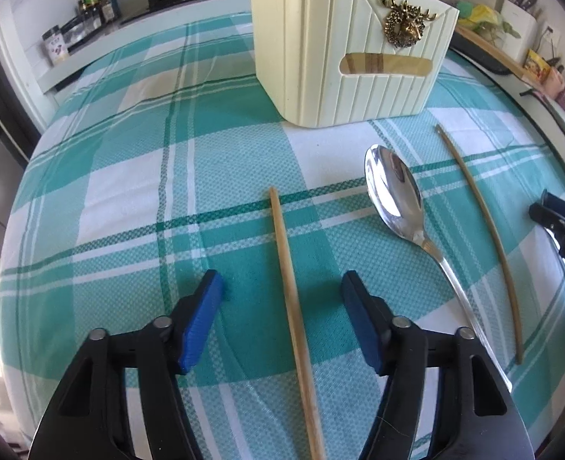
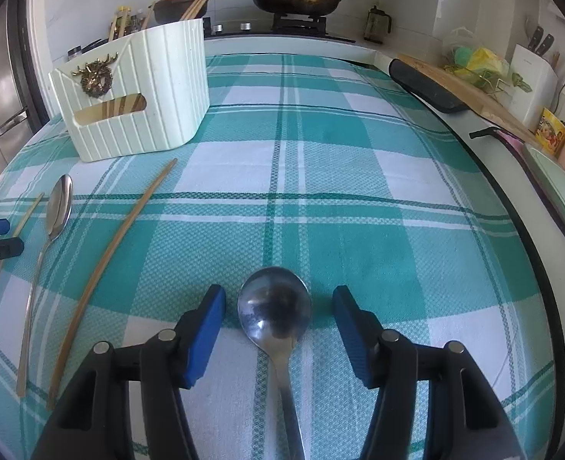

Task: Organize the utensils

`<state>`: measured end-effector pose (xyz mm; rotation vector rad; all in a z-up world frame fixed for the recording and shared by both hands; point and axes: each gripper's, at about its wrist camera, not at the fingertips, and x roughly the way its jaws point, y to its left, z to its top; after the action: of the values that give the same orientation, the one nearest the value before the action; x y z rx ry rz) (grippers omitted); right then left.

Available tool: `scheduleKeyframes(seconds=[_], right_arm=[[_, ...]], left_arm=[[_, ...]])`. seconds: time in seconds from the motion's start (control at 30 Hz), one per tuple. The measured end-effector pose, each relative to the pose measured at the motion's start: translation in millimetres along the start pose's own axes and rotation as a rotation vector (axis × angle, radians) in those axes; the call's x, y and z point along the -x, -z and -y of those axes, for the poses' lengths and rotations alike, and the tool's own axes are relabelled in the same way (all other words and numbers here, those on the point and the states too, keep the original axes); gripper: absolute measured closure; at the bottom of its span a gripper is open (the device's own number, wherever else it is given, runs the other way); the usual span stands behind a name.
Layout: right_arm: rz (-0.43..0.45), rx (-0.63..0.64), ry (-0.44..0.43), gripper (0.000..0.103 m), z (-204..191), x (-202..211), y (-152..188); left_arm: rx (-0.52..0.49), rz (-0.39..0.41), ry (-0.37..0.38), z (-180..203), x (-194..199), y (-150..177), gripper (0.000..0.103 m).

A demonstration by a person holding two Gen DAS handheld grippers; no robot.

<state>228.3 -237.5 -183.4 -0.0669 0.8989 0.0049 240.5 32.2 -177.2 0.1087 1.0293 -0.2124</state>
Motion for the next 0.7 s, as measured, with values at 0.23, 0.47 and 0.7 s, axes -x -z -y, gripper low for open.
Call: scheduleKeyframes(seconds=[0.23,0.47,0.7], right_arm=[[0.04,-0.035,-0.073,0.068,9,13,1],[0.146,-0.035,-0.146,0.068,14,60,-2],[0.236,-0.039,-0.193,0.068,15,105,-1]], left_arm=[[0.005,0.049,0.032,7,6,2,0.098],[0.077,0.194,0.045,-3,62,6,0.098],[0.144,0.324,0.072,-17,120,13,0.098]])
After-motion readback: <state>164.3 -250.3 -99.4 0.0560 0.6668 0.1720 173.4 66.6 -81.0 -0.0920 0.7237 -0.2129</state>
